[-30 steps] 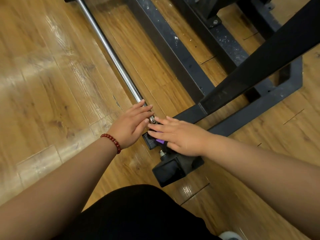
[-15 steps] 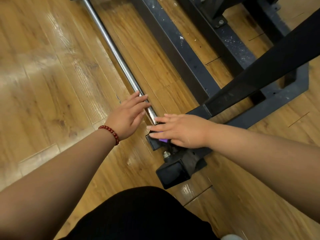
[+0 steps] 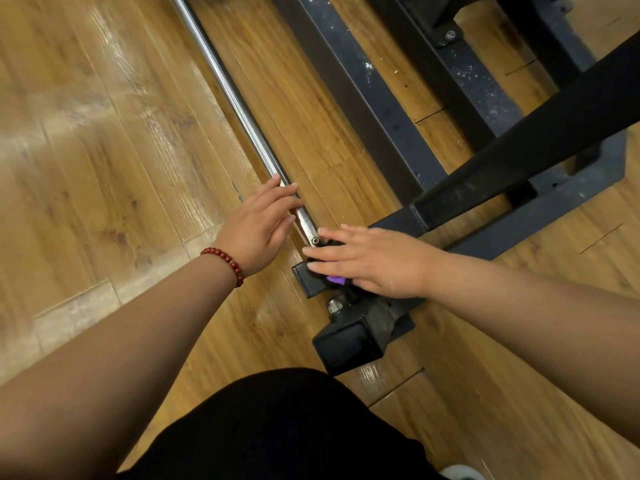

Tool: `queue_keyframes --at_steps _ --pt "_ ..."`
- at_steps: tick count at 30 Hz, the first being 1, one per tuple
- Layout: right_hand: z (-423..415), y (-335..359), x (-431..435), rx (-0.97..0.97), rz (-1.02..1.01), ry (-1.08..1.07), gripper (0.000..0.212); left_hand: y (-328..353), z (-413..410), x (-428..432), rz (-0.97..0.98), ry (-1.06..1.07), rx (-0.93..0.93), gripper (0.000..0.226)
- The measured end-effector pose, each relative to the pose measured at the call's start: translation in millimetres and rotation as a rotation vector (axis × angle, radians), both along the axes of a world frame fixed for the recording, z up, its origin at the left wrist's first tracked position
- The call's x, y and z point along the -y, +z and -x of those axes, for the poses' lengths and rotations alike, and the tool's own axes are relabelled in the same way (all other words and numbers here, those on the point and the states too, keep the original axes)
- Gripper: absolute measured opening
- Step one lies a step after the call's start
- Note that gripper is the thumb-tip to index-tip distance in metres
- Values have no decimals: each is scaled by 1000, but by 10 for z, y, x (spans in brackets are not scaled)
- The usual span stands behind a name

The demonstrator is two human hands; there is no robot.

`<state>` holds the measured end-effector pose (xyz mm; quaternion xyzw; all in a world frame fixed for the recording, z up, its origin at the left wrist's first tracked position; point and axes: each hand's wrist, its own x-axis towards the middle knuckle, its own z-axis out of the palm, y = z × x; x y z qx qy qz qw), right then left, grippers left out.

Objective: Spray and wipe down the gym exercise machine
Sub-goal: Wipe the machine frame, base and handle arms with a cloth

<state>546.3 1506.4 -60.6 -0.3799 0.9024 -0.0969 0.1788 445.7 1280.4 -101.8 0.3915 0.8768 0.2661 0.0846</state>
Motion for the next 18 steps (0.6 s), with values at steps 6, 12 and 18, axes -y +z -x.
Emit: queue_keyframes --at_steps 6,12,18 --pt "-95 8 -21 44 -2 -263 60 16 36 18 -8 -14 43 36" --pt "173 -1 293 35 43 96 59 33 75 33 3 -61 71 43" --pt "-88 39 -358 52 -5 -260 65 48 105 45 17 -64 68 41"
